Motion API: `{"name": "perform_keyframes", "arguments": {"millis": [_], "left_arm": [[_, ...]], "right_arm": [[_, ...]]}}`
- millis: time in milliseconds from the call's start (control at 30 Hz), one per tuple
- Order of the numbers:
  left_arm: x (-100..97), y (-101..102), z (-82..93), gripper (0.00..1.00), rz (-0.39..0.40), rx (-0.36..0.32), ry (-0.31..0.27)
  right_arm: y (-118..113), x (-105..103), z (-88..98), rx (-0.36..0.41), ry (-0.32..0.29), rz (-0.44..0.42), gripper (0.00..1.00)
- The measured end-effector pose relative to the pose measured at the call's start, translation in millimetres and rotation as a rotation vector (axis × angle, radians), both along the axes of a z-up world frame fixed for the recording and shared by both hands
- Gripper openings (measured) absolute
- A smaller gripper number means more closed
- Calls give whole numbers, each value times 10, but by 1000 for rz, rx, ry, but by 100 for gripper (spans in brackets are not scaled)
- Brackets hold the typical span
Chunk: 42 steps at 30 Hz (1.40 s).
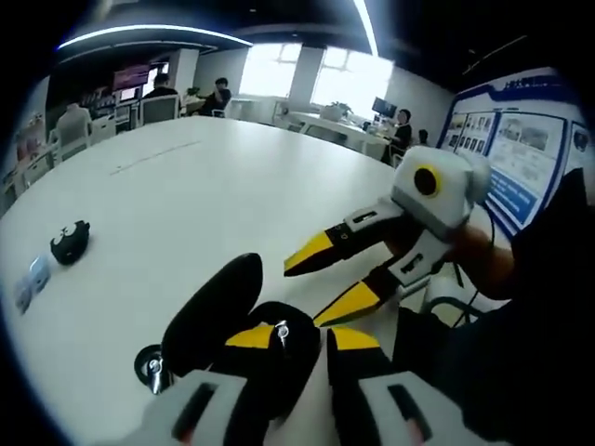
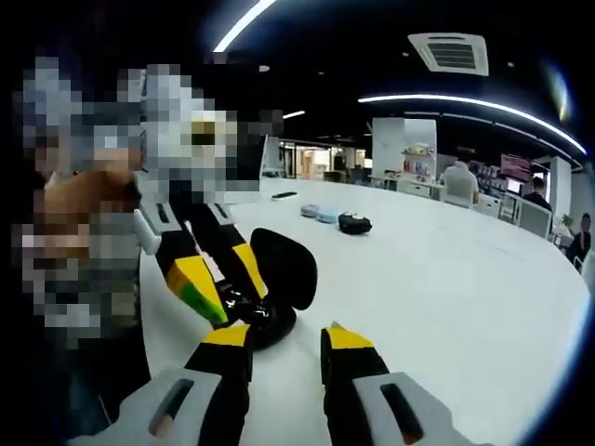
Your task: Pick up the earbuds from the table and place the earbuds into the earbud case
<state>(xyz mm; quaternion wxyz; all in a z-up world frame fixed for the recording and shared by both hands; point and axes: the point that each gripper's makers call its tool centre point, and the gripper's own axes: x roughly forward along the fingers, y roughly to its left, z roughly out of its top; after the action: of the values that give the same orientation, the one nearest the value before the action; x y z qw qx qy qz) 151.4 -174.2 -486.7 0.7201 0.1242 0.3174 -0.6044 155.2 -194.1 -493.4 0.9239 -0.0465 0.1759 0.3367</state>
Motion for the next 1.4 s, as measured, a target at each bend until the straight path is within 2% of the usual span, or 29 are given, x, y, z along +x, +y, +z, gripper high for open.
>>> {"name": "perform_keyframes", "arguments": {"millis": [300, 433, 500, 667, 900, 1067, 1167, 1400], "left_arm": [[-23, 10, 5, 24, -10, -20, -5], [-65, 30, 14, 27, -20, -34, -19], [-31, 60, 45, 30, 0, -55, -64], [-51, 209, 119, 33, 69, -127, -34], [-29, 575, 119, 34, 173, -162, -25], [16, 827, 85, 34, 249, -172, -33], [-10, 961, 50, 34, 294, -194, -23], [18, 1120, -43, 34, 357, -219, -3]], "right_arm": [[8, 17, -16, 1, 11, -12, 27], [-13, 13, -11, -5, 12, -18, 27], [-28, 5, 1, -4, 13, -20, 27], [-67, -17, 30, 5, 18, -21, 27], [-149, -6, 131, -14, 15, -23, 27], [-174, 37, 243, -55, -1, -1, 27], [-182, 114, 388, -108, -26, 31, 27], [-141, 462, 706, -192, -72, 88, 27]]}}
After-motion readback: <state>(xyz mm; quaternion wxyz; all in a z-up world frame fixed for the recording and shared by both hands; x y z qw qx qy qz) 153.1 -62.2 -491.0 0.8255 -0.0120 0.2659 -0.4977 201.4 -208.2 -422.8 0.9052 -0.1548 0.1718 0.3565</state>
